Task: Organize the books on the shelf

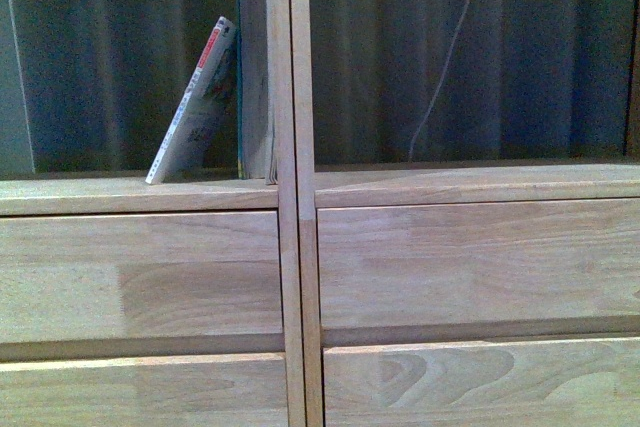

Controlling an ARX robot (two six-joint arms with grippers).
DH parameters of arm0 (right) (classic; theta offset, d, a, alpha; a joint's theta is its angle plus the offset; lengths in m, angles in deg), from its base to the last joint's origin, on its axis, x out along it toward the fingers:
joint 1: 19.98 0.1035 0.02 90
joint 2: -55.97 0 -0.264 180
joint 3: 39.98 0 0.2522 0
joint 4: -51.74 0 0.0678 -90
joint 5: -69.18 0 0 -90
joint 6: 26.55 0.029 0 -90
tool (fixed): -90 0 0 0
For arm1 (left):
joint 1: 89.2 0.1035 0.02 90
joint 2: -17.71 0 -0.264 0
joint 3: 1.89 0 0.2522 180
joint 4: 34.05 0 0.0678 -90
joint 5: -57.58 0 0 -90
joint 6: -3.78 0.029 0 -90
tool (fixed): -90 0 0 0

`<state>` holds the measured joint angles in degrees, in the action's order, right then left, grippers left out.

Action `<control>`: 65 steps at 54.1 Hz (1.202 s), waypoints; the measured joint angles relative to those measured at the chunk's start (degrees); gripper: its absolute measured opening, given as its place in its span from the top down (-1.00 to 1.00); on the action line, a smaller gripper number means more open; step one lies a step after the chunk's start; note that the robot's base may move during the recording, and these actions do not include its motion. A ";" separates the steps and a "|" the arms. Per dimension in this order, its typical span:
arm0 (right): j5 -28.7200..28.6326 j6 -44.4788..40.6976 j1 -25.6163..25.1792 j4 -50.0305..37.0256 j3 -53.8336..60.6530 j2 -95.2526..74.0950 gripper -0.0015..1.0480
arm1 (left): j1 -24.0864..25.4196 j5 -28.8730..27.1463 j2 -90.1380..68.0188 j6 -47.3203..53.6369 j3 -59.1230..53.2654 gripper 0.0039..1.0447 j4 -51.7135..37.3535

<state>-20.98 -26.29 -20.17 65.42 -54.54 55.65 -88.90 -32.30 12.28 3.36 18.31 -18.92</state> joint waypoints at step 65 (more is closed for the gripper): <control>0.00 -0.09 0.00 0.00 0.00 0.00 0.10 | -0.11 -0.09 5.11 0.00 -5.73 0.31 -1.05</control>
<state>-20.98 -26.38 -20.17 65.42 -54.54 55.65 -89.01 -32.39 17.39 3.36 12.58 -19.97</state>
